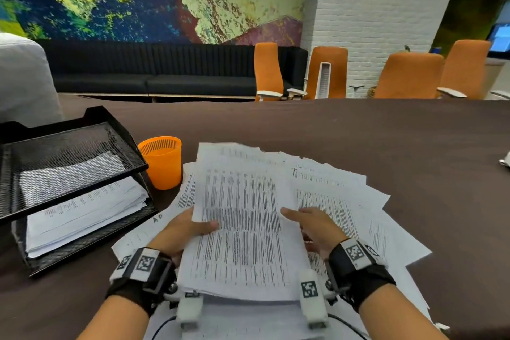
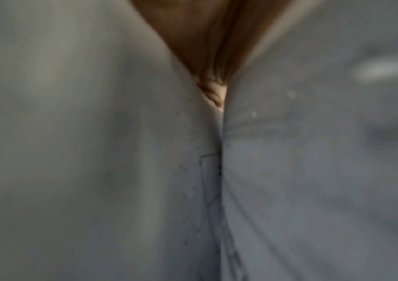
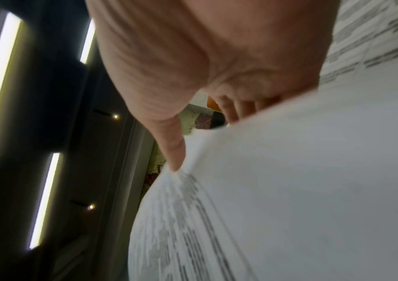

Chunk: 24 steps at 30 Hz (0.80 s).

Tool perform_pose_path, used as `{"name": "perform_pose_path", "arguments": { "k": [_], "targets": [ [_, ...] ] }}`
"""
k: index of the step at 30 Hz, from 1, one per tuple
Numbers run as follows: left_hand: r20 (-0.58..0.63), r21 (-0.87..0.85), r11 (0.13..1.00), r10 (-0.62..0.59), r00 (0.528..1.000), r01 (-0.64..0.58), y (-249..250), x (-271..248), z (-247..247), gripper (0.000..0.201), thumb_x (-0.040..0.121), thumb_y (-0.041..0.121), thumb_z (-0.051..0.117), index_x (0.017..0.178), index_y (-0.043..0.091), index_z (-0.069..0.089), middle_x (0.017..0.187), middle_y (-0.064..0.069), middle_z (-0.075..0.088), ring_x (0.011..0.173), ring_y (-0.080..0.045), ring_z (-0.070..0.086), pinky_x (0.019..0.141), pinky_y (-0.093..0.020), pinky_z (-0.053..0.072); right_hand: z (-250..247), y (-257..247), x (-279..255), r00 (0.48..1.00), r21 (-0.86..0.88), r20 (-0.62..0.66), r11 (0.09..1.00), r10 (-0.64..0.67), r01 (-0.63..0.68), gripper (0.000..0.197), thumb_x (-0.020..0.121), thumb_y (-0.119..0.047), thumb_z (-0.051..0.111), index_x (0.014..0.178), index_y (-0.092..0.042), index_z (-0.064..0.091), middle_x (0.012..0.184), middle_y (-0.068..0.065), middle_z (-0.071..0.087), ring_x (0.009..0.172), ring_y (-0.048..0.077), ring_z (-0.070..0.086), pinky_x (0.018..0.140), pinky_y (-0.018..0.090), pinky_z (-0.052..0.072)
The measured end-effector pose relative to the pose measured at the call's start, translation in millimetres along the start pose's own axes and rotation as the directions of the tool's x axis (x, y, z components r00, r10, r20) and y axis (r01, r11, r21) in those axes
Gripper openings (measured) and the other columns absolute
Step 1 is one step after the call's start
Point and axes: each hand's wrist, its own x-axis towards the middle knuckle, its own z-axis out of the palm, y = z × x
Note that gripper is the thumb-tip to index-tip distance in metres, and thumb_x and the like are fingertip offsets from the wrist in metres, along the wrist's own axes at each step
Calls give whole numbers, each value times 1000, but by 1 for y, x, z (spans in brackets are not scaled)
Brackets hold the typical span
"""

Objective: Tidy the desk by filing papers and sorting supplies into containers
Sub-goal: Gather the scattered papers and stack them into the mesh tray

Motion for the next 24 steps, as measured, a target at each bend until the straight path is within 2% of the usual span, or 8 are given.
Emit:
{"name": "perform_pose_path", "arguments": {
  "k": [3,6,9,12,15,18,21,24],
  "targets": [
    [28,-127,991,-30,999,33,4,-6,-15,39,82,7,65,120,11,60,113,-21,70,100,-39,69,82,-51,58,17,-11,-7,978,53,207,998,-38,27,61,78,-35,80,125,-2,61,108,11,74,100,29,71,94,48,55],
    [-149,386,908,-115,982,164,1,-7,-29,44,74,43,77,110,18,69,100,-4,76,91,-24,73,83,-39,56,43,-18,-7,995,-355,97,934,-12,46,64,84,-42,70,129,-2,49,118,6,63,99,20,62,84,32,54],
    [-326,475,845,-92,941,247,-13,2,-32,31,77,31,82,102,15,74,93,-1,76,85,-18,72,71,-30,53,69,-13,5,997,-653,-6,755,-79,56,39,87,-33,58,114,-5,61,113,9,64,105,28,62,93,37,52],
    [-352,464,858,-50,935,221,-16,2,-24,23,78,19,81,100,12,75,96,-3,76,86,-19,71,76,-32,54,85,-15,10,993,-552,6,827,-121,104,35,89,-27,58,116,-6,60,110,7,64,99,25,63,87,34,54],
    [-390,408,892,-20,920,193,-19,-2,-25,19,79,12,79,97,14,74,98,-4,75,89,-21,71,83,-35,55,92,-22,7,998,-290,13,955,-56,57,53,93,-25,60,135,-5,35,121,10,54,92,20,53,75,29,46],
    [-400,387,907,3,917,166,-18,-8,-34,14,80,10,77,92,15,72,93,-5,74,85,-23,70,81,-37,57,94,-27,3,994,-364,103,931,30,10,31,95,-19,60,120,-6,47,99,8,53,81,18,52,67,27,43],
    [-387,341,931,12,922,131,-14,-17,-43,15,84,11,74,99,12,72,85,-4,73,76,-21,70,65,-30,55,92,-28,-1,990,-554,143,829,4,76,20,90,-17,61,108,-8,58,100,7,54,90,21,54,74,27,44],
    [-348,166,985,5,937,56,-3,-27,-47,24,85,12,74,108,12,65,81,-2,76,71,-18,73,62,-31,56,78,-30,-6,978,-364,193,920,-80,147,29,89,-18,63,115,-6,60,101,7,65,96,27,67,87,36,56]
  ]
}}
